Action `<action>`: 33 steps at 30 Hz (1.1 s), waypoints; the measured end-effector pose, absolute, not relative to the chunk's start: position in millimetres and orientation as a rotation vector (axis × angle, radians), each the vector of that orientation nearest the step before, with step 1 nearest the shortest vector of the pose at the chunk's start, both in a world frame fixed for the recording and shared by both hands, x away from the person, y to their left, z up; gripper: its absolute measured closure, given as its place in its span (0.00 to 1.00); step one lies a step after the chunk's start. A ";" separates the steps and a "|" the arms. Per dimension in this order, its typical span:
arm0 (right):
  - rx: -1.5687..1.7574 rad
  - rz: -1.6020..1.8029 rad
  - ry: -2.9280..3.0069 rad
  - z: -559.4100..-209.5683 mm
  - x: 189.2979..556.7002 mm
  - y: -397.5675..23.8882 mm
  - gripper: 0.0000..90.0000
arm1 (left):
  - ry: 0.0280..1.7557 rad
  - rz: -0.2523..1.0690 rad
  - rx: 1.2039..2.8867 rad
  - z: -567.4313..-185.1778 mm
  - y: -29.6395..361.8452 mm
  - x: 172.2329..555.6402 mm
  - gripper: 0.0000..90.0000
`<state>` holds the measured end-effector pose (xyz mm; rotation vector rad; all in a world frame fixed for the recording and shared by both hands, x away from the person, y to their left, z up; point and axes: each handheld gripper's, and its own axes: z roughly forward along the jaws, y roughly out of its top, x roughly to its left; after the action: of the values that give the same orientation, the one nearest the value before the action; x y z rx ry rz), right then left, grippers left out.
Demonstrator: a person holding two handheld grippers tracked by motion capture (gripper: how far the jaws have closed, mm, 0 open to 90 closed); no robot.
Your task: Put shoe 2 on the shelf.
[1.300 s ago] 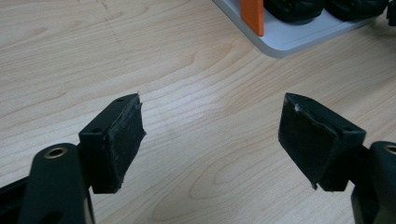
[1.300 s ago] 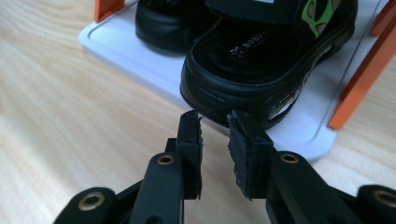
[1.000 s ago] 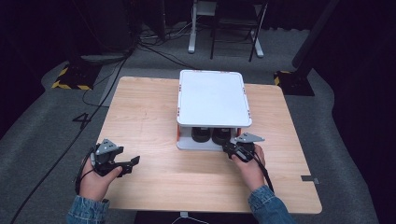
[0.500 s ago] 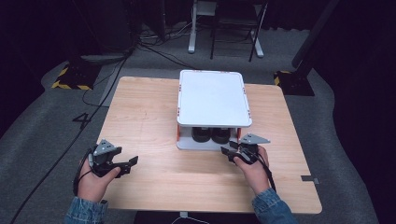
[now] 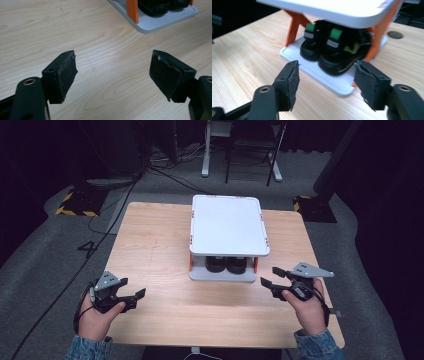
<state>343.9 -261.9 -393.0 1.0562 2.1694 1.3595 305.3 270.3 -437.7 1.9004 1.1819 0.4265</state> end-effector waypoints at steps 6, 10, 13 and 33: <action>1.139 1.364 2.107 -384.5 340.5 -297.5 0.29 | 1.167 0.428 1.912 -436.6 273.3 306.7 0.20; 1.156 1.317 2.138 -385.7 340.4 -319.6 0.22 | 1.177 0.429 1.920 -436.3 278.2 308.0 0.19; 1.184 1.278 2.167 -389.4 340.6 -333.2 0.20 | 1.181 0.435 1.923 -436.5 282.0 309.7 0.19; 1.369 1.181 2.083 -437.2 349.9 -407.1 0.18 | 1.172 0.502 2.016 -449.5 294.9 320.7 0.18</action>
<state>349.9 -407.1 -437.2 1.3693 2.0835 1.1813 320.7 294.9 -449.5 2.0156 1.1715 0.5024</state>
